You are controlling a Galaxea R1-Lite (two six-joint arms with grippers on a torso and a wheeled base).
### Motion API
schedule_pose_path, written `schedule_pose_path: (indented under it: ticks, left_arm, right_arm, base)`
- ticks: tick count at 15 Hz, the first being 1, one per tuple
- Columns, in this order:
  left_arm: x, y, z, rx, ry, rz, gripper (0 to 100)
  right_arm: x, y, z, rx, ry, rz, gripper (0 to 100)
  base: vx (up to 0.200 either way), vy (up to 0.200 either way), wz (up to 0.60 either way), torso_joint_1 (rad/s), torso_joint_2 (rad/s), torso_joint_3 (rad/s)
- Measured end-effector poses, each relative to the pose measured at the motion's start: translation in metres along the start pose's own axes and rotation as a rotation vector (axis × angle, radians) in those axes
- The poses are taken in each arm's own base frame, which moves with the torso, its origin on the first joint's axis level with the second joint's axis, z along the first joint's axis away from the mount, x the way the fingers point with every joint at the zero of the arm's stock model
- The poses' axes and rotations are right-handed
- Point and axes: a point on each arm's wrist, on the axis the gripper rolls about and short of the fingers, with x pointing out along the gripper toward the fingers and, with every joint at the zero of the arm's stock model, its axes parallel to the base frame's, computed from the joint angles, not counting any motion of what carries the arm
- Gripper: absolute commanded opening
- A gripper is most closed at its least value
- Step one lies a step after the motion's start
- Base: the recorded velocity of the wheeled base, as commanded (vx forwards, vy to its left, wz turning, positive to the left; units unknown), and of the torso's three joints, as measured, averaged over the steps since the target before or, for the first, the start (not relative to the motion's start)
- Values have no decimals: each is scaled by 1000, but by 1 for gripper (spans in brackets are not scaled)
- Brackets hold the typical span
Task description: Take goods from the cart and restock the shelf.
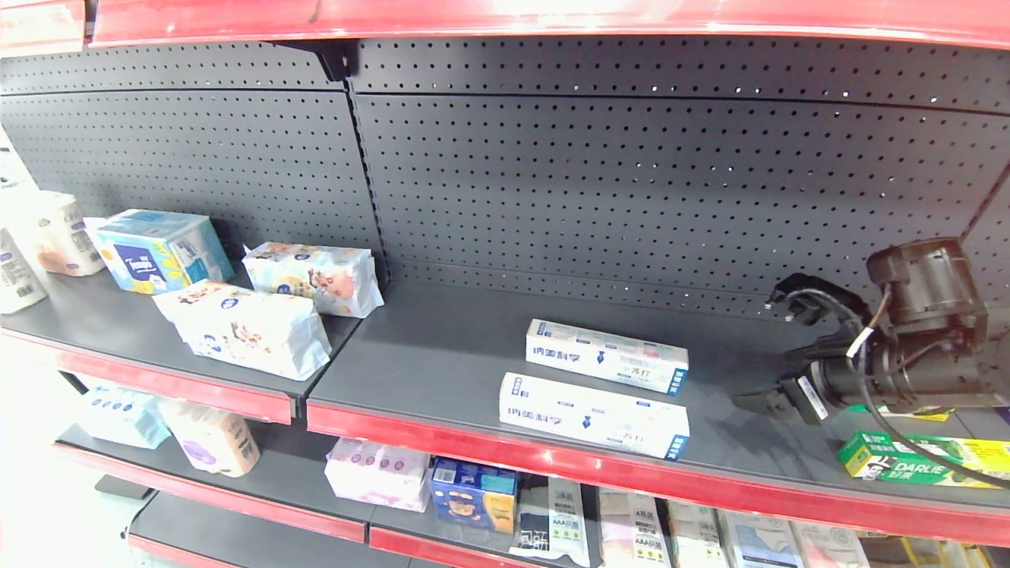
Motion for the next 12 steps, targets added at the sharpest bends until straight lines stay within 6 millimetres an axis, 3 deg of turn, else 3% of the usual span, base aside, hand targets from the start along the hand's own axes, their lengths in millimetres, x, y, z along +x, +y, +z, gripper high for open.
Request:
schedule_pose_path:
  ticks: [8, 12]
  left_arm:
    - [0, 0, 0, 0, -1, 0, 100]
    - [0, 0, 0, 0, -1, 0, 100]
  right_arm:
    - [-84, 23, -45, 183, -135, -91, 100]
    - [-111, 36, -66, 207, -202, -132, 100]
  base:
    - [0, 0, 0, 0, 0, 0]
    - [0, 0, 0, 0, 0, 0]
